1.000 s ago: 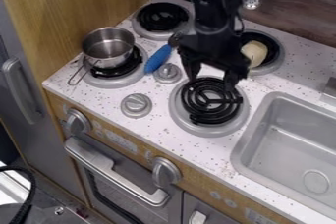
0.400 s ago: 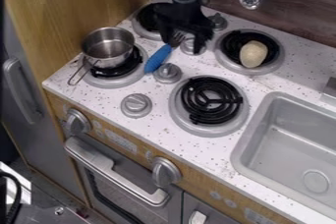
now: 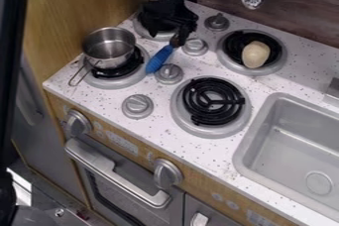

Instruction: Move the blue spatula to the front right burner

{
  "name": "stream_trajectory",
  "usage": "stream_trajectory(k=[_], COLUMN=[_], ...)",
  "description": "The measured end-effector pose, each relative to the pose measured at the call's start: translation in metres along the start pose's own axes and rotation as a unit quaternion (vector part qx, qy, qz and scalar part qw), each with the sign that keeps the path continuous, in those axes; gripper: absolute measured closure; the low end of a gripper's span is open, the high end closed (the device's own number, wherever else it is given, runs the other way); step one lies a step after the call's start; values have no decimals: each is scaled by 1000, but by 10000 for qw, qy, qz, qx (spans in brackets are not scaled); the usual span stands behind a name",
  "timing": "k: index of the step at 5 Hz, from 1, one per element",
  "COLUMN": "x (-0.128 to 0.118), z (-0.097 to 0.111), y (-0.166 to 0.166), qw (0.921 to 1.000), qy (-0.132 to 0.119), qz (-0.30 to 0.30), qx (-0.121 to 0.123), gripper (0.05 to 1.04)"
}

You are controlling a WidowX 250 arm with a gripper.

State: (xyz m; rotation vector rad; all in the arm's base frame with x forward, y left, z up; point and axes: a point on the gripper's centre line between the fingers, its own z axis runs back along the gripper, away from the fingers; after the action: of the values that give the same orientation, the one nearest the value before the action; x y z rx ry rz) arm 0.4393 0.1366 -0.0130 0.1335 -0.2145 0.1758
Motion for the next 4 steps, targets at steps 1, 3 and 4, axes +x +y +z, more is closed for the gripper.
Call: stream_trajectory(k=[1, 3, 4], x=[-3, -2, -5], z=[-28, -52, -52], y=[5, 6, 5], qw=[9992, 9991, 9992], qy=[391, 407, 392], qz=[-33, -48, -52], qx=[-61, -99, -65], gripper=[83, 189, 461])
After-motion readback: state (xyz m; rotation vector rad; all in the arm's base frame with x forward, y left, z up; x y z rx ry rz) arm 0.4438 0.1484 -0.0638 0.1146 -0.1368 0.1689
